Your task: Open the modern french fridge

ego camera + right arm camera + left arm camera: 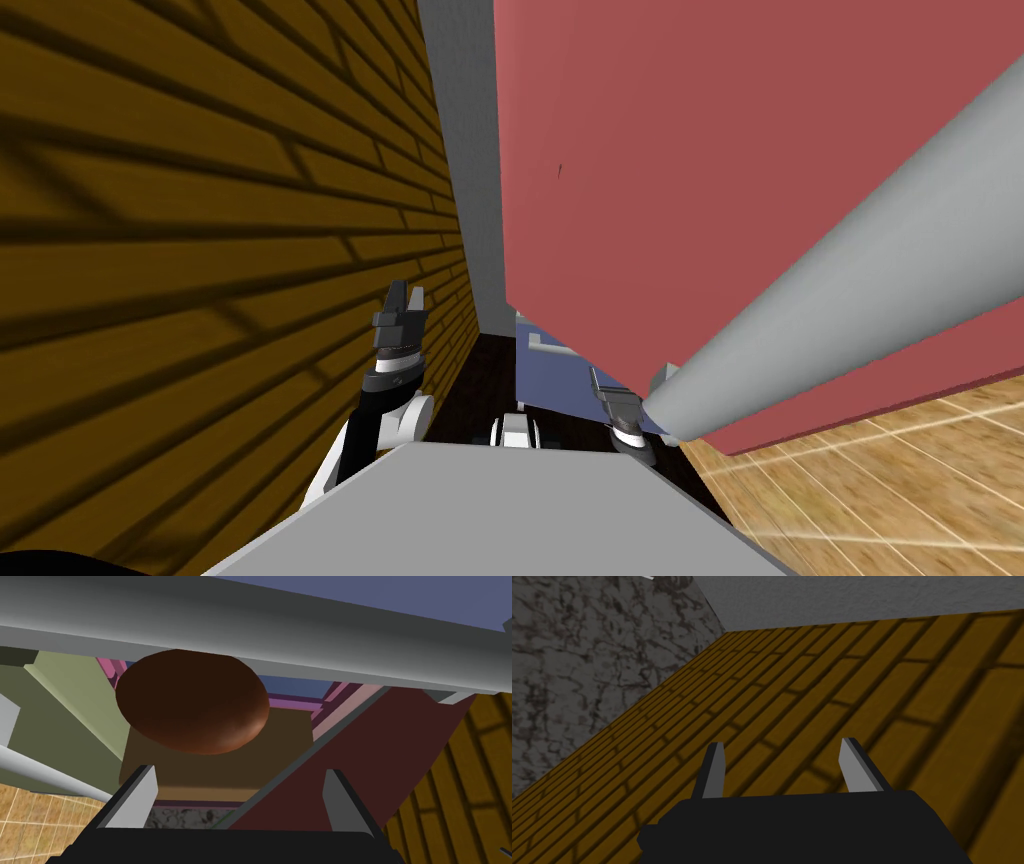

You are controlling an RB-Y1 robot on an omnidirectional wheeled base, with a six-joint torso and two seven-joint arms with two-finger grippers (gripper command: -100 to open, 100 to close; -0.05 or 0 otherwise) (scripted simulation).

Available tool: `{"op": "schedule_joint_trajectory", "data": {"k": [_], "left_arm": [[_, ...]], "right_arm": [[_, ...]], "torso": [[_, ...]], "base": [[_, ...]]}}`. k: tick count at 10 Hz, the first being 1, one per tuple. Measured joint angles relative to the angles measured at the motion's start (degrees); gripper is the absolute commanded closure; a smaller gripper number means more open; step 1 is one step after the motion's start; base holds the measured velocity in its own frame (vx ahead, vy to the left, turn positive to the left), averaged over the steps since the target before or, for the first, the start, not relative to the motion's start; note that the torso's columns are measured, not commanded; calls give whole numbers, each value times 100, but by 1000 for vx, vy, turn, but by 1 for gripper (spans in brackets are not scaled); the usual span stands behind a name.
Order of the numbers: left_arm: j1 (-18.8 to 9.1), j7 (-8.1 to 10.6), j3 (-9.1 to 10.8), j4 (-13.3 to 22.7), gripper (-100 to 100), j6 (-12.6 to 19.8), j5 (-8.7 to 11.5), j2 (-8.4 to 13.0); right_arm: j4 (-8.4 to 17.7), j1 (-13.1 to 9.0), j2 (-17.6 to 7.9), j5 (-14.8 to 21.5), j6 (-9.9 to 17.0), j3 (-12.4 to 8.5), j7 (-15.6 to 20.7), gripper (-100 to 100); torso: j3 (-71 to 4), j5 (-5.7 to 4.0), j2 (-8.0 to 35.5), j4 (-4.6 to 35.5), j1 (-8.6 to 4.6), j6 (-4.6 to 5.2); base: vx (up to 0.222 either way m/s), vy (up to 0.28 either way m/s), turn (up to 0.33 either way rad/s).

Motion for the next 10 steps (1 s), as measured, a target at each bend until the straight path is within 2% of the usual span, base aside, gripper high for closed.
{"op": "schedule_joint_trajectory", "data": {"k": [2,3,10], "left_arm": [[0,0,0,0,0,0,0,0],[0,0,0,0,0,0,0,0],[0,0,0,0,0,0,0,0]], "right_arm": [[270,-96,1,4,-67,-42,308,-100],[291,-98,10,9,-77,-41,472,-100],[941,-311,50,41,-203,-159,1596,-100]], "torso": [[-1,1,-3,-1,7,0],[4,-3,5,2,-7,0],[0,0,-3,0,9,-1]], "base": [[33,60,1],[55,64,10],[40,65,6]]}}
